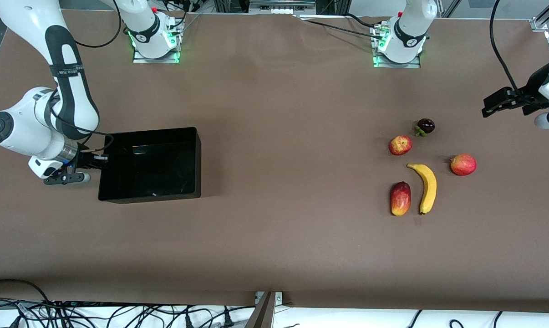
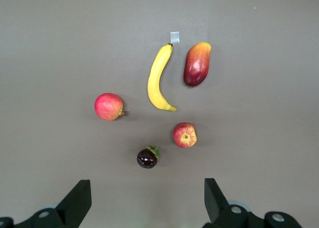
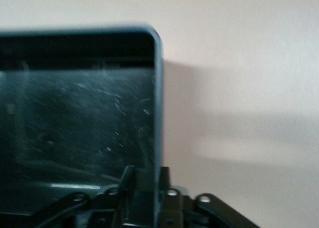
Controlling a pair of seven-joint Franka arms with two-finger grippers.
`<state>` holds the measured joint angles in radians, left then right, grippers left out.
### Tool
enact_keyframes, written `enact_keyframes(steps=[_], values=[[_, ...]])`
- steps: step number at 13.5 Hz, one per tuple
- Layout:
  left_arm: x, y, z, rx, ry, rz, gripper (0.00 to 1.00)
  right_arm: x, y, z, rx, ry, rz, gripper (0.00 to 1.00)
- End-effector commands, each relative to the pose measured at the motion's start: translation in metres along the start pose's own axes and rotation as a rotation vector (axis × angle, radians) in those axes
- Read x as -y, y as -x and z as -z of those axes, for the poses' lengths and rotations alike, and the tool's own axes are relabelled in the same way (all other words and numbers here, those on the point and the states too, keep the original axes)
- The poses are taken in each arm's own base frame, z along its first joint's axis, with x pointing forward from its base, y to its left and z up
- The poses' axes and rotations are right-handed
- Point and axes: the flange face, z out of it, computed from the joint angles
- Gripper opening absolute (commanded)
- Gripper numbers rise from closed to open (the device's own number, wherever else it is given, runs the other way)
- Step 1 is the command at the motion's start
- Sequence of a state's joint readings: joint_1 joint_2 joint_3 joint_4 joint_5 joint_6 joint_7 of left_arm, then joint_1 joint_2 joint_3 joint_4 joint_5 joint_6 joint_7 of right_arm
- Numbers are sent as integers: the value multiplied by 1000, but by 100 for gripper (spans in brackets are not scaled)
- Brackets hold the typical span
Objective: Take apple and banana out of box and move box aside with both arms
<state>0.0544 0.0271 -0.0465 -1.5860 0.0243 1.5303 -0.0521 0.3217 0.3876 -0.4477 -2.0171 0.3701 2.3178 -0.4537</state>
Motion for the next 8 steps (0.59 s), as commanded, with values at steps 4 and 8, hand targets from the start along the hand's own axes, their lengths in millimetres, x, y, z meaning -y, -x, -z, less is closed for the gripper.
enact_keyframes(steps=[4,8], values=[[-4,-7,3,0,27,-21,100,80,-14,121,-3,22,-49,100],[2,-6,4,4,26,-14,100,93,25,213,23,33,15,100]])
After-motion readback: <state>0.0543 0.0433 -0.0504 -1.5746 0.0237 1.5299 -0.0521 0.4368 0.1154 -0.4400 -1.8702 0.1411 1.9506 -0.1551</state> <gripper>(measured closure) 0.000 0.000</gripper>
